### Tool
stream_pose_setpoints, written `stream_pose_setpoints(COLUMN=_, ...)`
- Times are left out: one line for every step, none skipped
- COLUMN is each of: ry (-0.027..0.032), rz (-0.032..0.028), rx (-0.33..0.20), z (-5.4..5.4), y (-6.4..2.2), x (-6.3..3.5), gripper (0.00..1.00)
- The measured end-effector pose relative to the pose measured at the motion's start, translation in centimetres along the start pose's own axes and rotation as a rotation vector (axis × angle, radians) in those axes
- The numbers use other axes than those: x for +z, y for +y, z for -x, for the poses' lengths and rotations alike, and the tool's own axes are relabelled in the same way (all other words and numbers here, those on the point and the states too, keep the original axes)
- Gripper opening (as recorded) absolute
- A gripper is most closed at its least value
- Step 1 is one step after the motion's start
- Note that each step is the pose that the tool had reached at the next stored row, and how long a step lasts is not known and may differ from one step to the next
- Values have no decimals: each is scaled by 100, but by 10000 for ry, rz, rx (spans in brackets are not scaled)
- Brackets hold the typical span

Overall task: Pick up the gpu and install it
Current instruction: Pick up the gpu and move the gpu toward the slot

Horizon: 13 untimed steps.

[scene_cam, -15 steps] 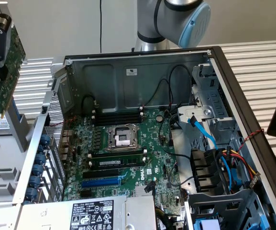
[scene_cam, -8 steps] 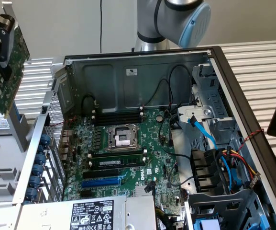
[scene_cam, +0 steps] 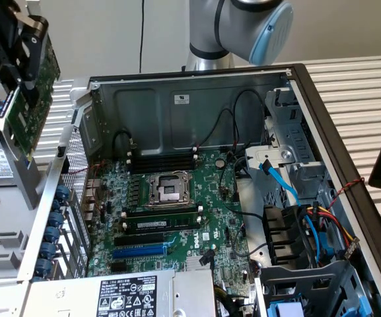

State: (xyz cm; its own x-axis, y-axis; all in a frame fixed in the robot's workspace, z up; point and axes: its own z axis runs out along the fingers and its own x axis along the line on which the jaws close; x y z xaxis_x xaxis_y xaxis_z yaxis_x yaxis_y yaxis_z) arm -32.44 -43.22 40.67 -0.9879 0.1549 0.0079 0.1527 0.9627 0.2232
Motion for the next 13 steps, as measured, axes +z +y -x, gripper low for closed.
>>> stream_pose_setpoints(ry=16, rz=-3, rx=4, z=47, y=1, x=-15, gripper=27)
stream_pose_setpoints(ry=31, rz=-5, rx=8, z=91, y=1, x=-29, gripper=27)
stream_pose_setpoints(ry=52, rz=-9, rx=13, z=138, y=2, x=-45, gripper=27)
stream_pose_setpoints(ry=75, rz=-12, rx=18, z=187, y=2, x=-62, gripper=27)
stream_pose_setpoints(ry=98, rz=-16, rx=23, z=232, y=3, x=-78, gripper=27)
stream_pose_setpoints(ry=122, rz=-20, rx=30, z=277, y=4, x=-95, gripper=27)
stream_pose_setpoints(ry=148, rz=-25, rx=35, z=326, y=4, x=-112, gripper=27)
stream_pose_setpoints(ry=174, rz=-29, rx=41, z=370, y=4, x=-128, gripper=27)
stream_pose_setpoints(ry=203, rz=-34, rx=47, z=416, y=4, x=-145, gripper=27)
stream_pose_setpoints(ry=227, rz=-39, rx=54, z=460, y=3, x=-160, gripper=27)
stream_pose_setpoints(ry=250, rz=-43, rx=59, z=507, y=3, x=-171, gripper=27)
stream_pose_setpoints(ry=269, rz=-46, rx=63, z=553, y=3, x=-180, gripper=27)
stream_pose_setpoints(ry=290, rz=-49, rx=68, z=602, y=2, x=-188, gripper=27)
